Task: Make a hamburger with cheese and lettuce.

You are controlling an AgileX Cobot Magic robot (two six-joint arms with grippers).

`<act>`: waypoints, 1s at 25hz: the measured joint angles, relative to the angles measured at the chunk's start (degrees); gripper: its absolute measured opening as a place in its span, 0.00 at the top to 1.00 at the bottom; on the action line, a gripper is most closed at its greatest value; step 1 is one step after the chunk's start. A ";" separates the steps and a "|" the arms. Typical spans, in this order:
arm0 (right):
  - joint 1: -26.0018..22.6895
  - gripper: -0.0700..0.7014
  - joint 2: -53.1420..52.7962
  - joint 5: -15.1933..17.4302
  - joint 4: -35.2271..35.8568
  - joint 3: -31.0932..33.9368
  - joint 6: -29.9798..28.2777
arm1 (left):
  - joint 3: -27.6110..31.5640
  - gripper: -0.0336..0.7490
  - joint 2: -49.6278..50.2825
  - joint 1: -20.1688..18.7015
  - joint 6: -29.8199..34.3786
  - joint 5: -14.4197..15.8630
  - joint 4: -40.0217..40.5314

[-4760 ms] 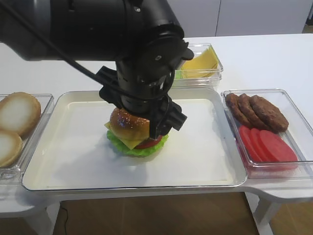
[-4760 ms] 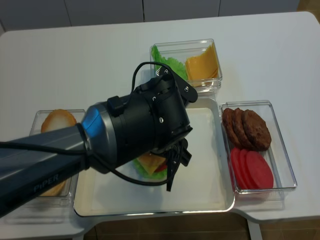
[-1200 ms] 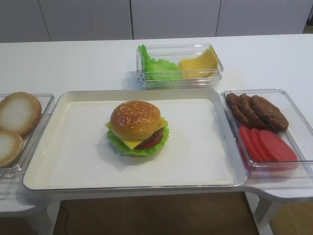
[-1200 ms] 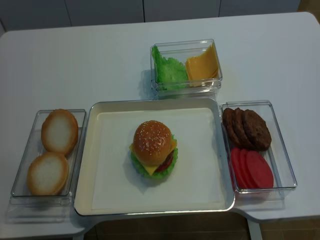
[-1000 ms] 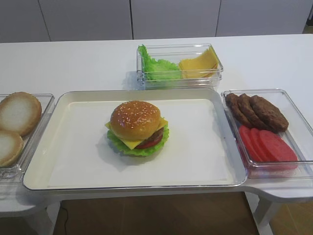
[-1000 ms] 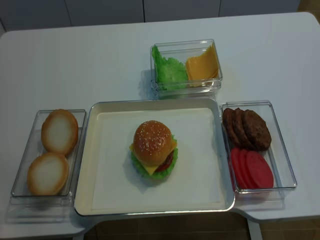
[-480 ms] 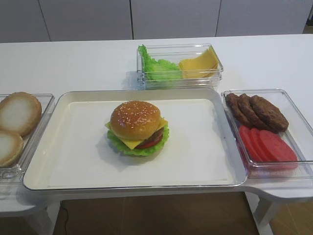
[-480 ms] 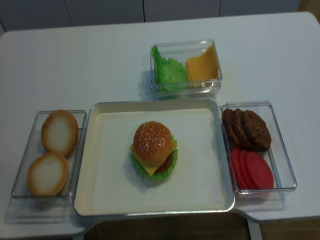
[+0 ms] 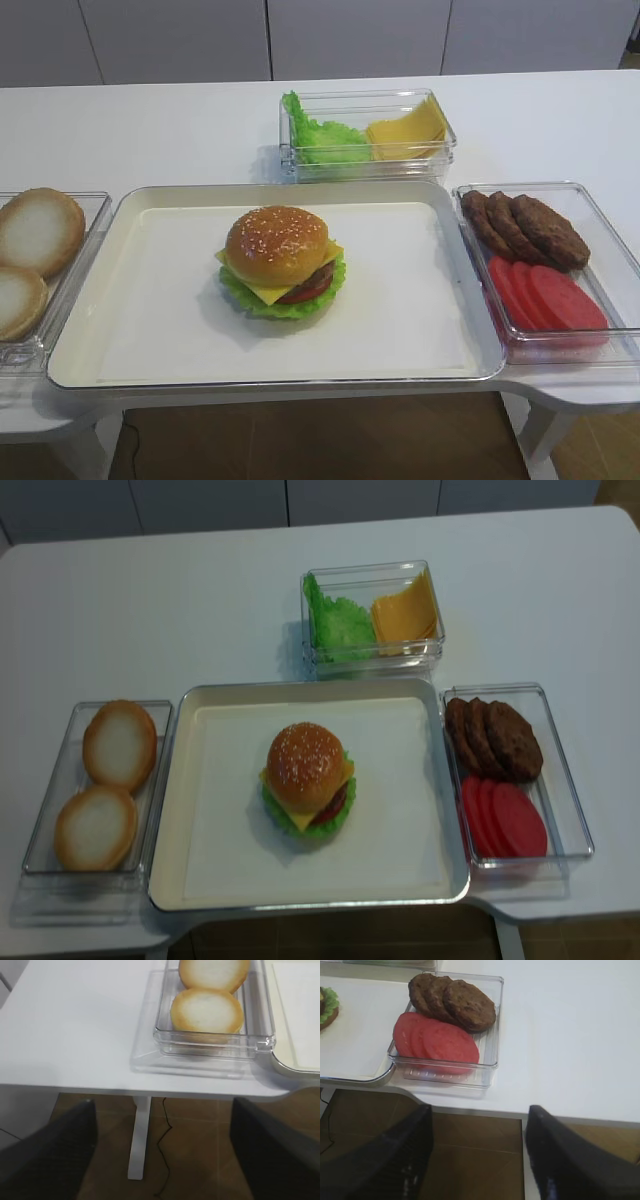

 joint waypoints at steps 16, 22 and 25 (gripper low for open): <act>0.00 0.33 0.00 0.00 0.00 0.00 0.00 | 3.15 0.19 0.00 0.00 1.77 -4.83 -2.88; 0.00 0.33 0.00 0.00 0.00 0.00 0.00 | 3.25 0.19 0.00 0.00 2.87 -5.11 -3.79; 0.00 0.33 0.00 0.00 0.00 0.00 0.00 | 3.25 0.19 0.00 0.00 2.99 -5.11 -3.83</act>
